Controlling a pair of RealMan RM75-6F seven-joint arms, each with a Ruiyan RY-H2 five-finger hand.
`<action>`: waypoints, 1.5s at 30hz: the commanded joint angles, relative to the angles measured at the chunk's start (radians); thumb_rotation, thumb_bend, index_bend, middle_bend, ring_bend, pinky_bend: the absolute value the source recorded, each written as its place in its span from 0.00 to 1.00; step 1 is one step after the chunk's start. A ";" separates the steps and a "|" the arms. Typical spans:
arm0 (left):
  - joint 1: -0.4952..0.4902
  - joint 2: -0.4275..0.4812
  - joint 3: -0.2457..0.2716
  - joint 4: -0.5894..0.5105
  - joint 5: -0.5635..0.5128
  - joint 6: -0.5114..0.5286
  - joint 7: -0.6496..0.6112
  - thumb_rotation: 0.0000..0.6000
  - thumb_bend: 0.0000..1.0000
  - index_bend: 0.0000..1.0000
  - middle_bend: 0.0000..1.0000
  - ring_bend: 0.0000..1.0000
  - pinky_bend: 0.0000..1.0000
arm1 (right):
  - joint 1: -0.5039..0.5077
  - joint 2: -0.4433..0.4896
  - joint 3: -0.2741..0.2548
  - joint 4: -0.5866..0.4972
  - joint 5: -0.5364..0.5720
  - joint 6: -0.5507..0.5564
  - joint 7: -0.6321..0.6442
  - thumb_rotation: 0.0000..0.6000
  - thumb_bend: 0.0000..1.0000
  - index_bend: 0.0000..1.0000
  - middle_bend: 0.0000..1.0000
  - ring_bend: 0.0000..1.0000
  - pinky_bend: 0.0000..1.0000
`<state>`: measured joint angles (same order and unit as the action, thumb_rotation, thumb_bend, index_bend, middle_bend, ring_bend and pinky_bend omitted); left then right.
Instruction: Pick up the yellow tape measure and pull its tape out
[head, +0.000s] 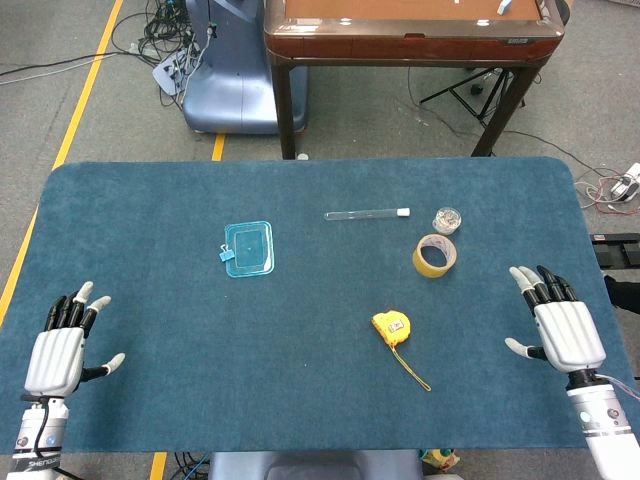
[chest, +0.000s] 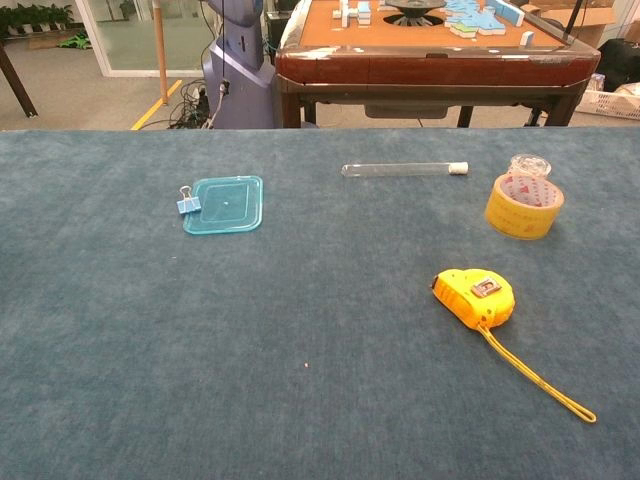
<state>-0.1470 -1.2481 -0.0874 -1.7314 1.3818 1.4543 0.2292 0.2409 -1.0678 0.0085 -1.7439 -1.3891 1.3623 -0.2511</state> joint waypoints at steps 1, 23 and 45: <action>0.001 0.001 0.000 0.000 0.000 0.001 -0.002 1.00 0.12 0.17 0.00 0.00 0.00 | 0.003 -0.003 0.003 -0.002 -0.003 -0.011 -0.006 1.00 0.00 0.01 0.13 0.07 0.12; 0.010 0.024 0.008 -0.001 0.005 -0.006 -0.063 1.00 0.12 0.17 0.00 0.00 0.00 | 0.216 -0.250 0.075 0.037 0.045 -0.301 -0.175 1.00 0.00 0.02 0.13 0.08 0.12; 0.024 0.052 0.013 -0.007 0.010 -0.003 -0.116 1.00 0.12 0.17 0.00 0.00 0.00 | 0.330 -0.524 0.082 0.271 0.149 -0.391 -0.273 1.00 0.00 0.02 0.12 0.08 0.12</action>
<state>-0.1229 -1.1965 -0.0740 -1.7378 1.3919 1.4510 0.1136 0.5697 -1.5891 0.0921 -1.4763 -1.2436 0.9730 -0.5249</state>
